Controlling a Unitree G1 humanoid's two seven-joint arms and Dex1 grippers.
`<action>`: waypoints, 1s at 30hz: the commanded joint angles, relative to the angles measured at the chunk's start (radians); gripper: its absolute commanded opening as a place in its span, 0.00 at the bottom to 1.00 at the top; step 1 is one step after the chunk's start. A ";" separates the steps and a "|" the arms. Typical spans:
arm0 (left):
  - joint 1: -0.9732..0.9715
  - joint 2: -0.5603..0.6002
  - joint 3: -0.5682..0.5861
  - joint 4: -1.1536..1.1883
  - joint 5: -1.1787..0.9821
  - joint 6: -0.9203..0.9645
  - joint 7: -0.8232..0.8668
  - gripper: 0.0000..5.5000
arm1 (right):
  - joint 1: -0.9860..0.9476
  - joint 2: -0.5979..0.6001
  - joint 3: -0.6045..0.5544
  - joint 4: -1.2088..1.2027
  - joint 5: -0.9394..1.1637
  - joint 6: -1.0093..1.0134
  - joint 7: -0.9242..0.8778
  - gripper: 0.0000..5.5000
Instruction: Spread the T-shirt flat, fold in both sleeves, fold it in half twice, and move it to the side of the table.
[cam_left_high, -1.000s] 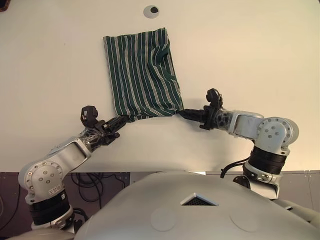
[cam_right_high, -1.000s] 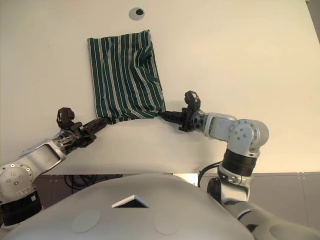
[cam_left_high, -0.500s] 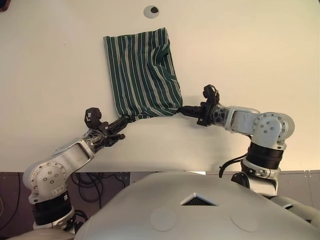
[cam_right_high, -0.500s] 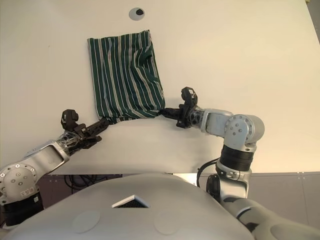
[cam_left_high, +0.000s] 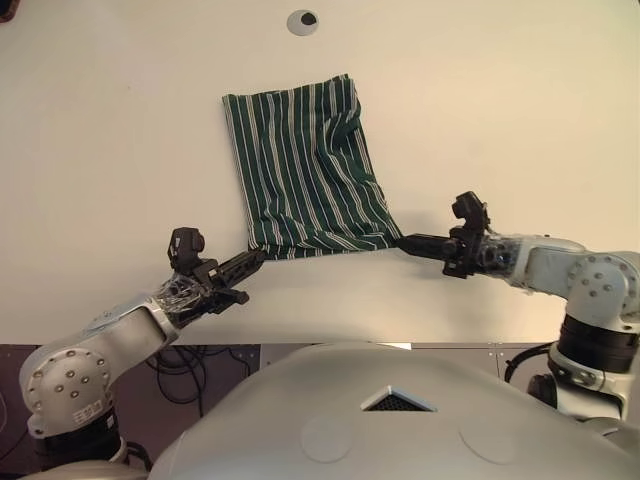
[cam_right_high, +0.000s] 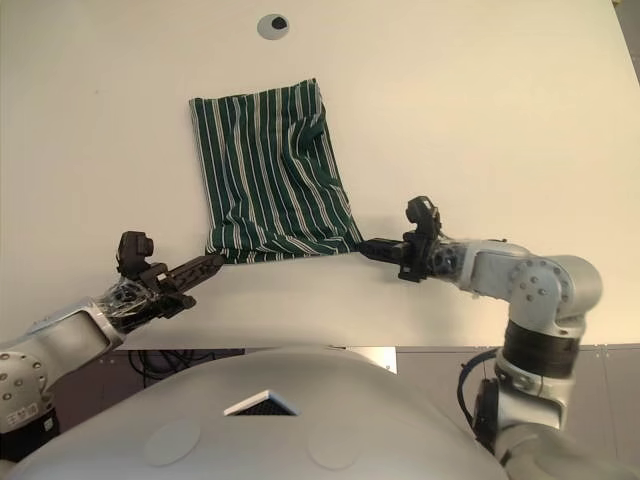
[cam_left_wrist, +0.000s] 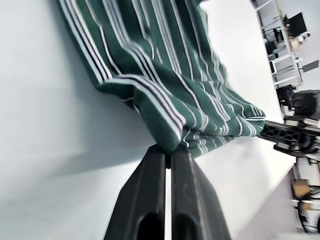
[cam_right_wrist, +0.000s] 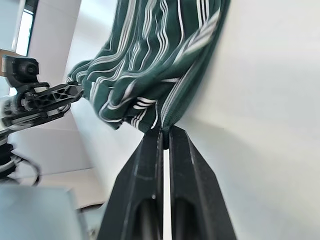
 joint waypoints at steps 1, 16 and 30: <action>0.012 0.081 0.025 -0.034 -0.195 -0.090 0.100 0.00 | -0.069 0.005 -0.117 -0.001 0.086 0.043 -0.009 0.00; -0.857 0.162 -0.364 0.746 0.185 -0.182 0.004 0.00 | -0.680 0.258 -0.028 0.704 -0.221 -0.310 -0.305 0.00; -1.092 0.036 -0.301 1.163 0.583 -0.273 -0.244 0.00 | -1.004 0.317 0.082 1.273 -0.421 -0.683 -0.276 0.00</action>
